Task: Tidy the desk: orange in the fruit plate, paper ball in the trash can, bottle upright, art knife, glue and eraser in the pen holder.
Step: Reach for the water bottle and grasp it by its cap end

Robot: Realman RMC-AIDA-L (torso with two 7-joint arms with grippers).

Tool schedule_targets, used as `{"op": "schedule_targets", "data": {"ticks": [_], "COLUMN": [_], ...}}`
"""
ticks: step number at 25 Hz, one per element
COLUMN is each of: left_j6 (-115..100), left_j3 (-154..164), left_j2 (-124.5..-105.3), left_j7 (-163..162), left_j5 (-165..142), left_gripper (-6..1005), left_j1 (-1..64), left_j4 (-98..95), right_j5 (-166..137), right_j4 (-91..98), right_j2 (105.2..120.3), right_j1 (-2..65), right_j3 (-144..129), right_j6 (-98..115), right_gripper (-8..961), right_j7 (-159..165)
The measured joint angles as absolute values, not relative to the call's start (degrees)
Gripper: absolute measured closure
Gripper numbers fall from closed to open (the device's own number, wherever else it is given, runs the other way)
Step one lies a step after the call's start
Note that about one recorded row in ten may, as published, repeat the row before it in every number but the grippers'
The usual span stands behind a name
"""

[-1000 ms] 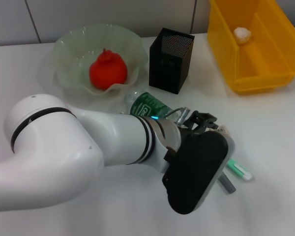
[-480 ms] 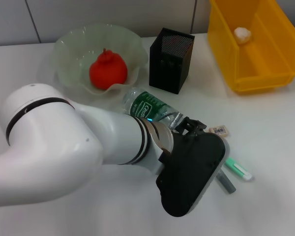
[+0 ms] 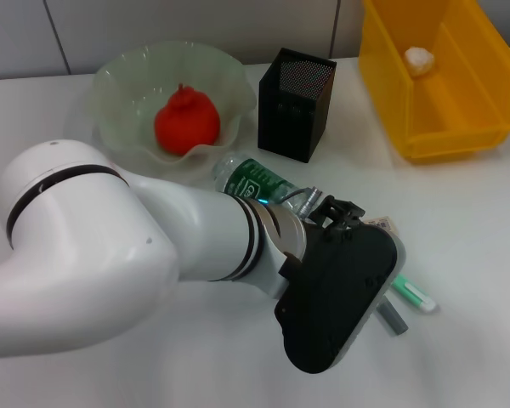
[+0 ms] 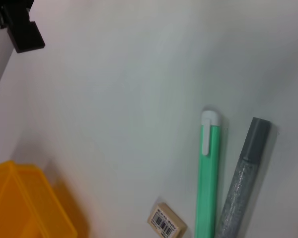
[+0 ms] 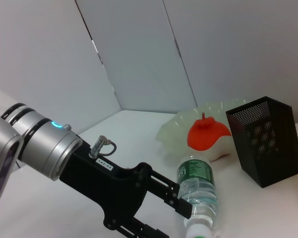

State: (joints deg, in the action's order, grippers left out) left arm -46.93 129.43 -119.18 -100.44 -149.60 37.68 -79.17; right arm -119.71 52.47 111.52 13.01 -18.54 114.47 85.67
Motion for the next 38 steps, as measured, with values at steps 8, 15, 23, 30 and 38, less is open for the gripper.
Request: {"op": "schedule_targets", "data": {"ticks": [8,15,23,30,38], "left_j6": [-46.86,-47.67,-47.54,-49.37,-44.54], "left_j3": [127.05,125.33,123.16,124.31,129.45], "left_j2": [-119.18,-119.02,-118.91,-119.11,-119.18], "left_j7": [-100.06,-99.94,-99.57,-98.21,-97.48], "left_j5": [-149.25,-149.35,-148.5,-149.01,-148.95], "left_gripper": [323,323,323,323,324], "left_j1": [35.44,33.59,31.5,33.44,35.65], "left_j4": [-80.77,-81.13,-81.62,-80.29,-78.89], "right_j5": [-119.71,-119.71,-119.72,-119.94,-121.34], "right_j4": [52.55,52.76,52.82,52.78,52.64], "right_j2": [111.53,111.62,111.62,111.78,112.03], "right_j1": [13.41,14.37,15.05,15.21,14.94], "right_j3": [-18.64,-18.7,-18.77,-18.81,-18.24], "right_j6": [114.44,114.5,114.23,114.05,113.72], "right_gripper": [178,178,179,179,180], "right_j7": [85.88,86.55,86.99,87.17,87.27]}}
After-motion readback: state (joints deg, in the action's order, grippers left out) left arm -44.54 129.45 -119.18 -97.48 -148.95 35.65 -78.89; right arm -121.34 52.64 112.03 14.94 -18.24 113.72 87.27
